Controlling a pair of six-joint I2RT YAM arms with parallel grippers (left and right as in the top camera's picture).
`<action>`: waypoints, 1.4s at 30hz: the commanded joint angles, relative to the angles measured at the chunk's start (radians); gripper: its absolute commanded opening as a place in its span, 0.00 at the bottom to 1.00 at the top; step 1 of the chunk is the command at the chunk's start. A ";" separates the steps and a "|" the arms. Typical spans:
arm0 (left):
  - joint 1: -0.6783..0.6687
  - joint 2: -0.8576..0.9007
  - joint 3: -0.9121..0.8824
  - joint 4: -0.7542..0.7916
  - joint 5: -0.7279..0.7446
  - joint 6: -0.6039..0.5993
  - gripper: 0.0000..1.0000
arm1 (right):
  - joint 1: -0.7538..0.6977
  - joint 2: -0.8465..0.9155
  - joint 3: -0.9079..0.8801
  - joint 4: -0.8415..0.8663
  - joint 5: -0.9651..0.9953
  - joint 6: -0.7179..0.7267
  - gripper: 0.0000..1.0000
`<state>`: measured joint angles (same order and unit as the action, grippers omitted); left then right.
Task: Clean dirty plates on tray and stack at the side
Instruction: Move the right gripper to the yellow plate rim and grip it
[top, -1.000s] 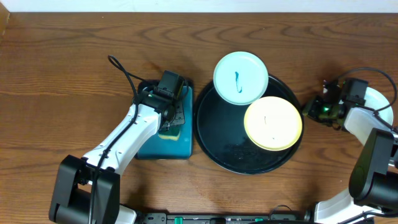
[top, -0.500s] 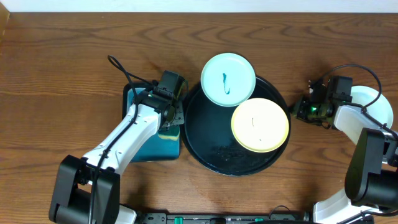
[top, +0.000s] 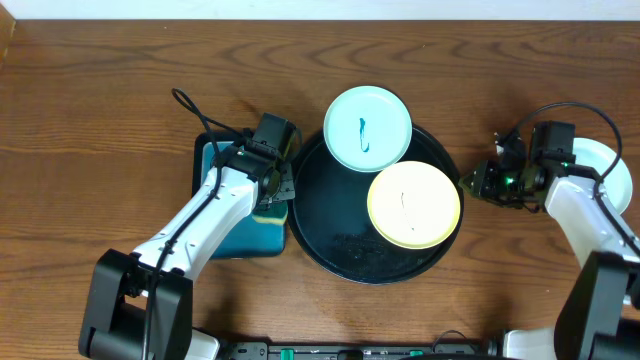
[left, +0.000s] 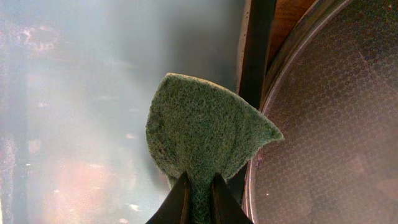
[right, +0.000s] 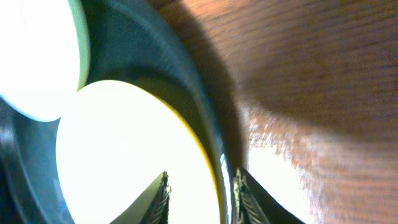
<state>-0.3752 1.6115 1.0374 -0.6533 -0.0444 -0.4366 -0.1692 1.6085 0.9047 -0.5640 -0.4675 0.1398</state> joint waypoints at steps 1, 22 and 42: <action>-0.001 0.003 -0.011 -0.001 0.002 0.018 0.07 | 0.029 -0.040 0.018 -0.052 -0.021 -0.084 0.38; -0.001 0.003 -0.011 -0.001 0.002 0.018 0.08 | 0.282 -0.007 0.017 -0.006 0.357 -0.164 0.35; -0.001 0.003 -0.011 -0.001 0.002 0.017 0.07 | 0.296 0.062 0.016 -0.073 0.307 -0.153 0.13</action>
<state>-0.3752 1.6115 1.0374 -0.6537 -0.0444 -0.4366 0.1108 1.6569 0.9100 -0.6098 -0.0914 -0.0128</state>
